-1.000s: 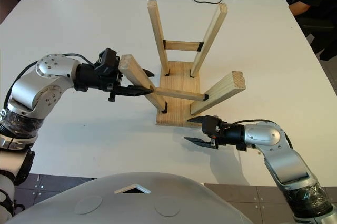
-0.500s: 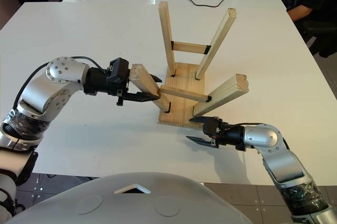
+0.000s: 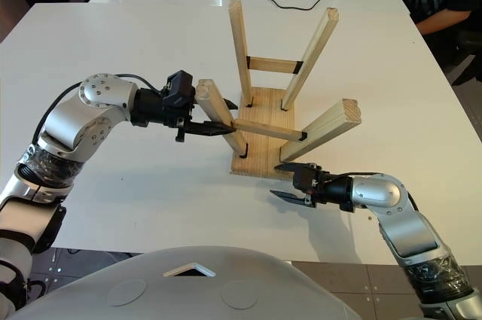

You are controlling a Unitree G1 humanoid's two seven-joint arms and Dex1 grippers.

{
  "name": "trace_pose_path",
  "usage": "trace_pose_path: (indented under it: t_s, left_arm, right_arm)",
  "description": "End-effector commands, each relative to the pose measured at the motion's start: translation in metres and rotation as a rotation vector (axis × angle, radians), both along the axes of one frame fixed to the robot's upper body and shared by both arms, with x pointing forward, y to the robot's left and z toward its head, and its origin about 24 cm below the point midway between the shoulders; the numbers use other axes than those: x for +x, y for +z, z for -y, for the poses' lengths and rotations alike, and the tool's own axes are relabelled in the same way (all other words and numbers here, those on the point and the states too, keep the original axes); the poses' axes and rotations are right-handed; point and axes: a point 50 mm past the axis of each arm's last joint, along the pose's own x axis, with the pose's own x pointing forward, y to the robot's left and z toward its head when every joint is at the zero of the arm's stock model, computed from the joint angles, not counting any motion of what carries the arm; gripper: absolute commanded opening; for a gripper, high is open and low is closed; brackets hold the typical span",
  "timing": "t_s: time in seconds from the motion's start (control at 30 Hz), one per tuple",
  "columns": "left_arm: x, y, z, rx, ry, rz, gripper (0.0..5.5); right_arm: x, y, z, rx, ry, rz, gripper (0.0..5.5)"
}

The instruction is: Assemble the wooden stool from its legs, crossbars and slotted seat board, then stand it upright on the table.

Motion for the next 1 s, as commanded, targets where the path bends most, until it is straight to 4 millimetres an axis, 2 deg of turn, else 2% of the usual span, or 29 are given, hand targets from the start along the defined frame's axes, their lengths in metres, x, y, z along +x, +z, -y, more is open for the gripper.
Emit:
trace_pose_path:
  t_s: [0.03, 0.23, 0.37, 0.8, 0.93, 1.0]
  left_arm:
    - [-0.022, -0.092, -0.018, 0.370, 0.091, -0.322, 2.04]
    - [-0.022, -0.091, -0.017, 0.378, 0.094, -0.306, 2.04]
    - [-0.024, -0.091, -0.016, 0.376, 0.091, -0.301, 2.04]
    - [-0.029, -0.090, -0.015, 0.374, 0.082, -0.289, 2.04]
    - [-0.030, -0.090, -0.016, 0.376, 0.085, -0.285, 2.04]
    - [-0.030, -0.090, -0.016, 0.375, 0.086, -0.284, 2.04]
  right_arm:
    - [0.007, 0.037, -0.022, 0.200, -0.008, 0.058, 2.81]
    - [0.014, 0.106, -0.054, 0.571, -0.084, 0.144, 2.81]
    - [0.012, 0.126, -0.068, 0.649, -0.102, 0.166, 2.81]
    - [0.041, 0.128, -0.064, 0.668, -0.537, 0.320, 2.81]
    - [0.046, 0.120, -0.061, 0.592, -0.634, 0.384, 2.81]
    - [0.046, 0.109, -0.062, 0.522, -0.674, 0.386, 2.81]
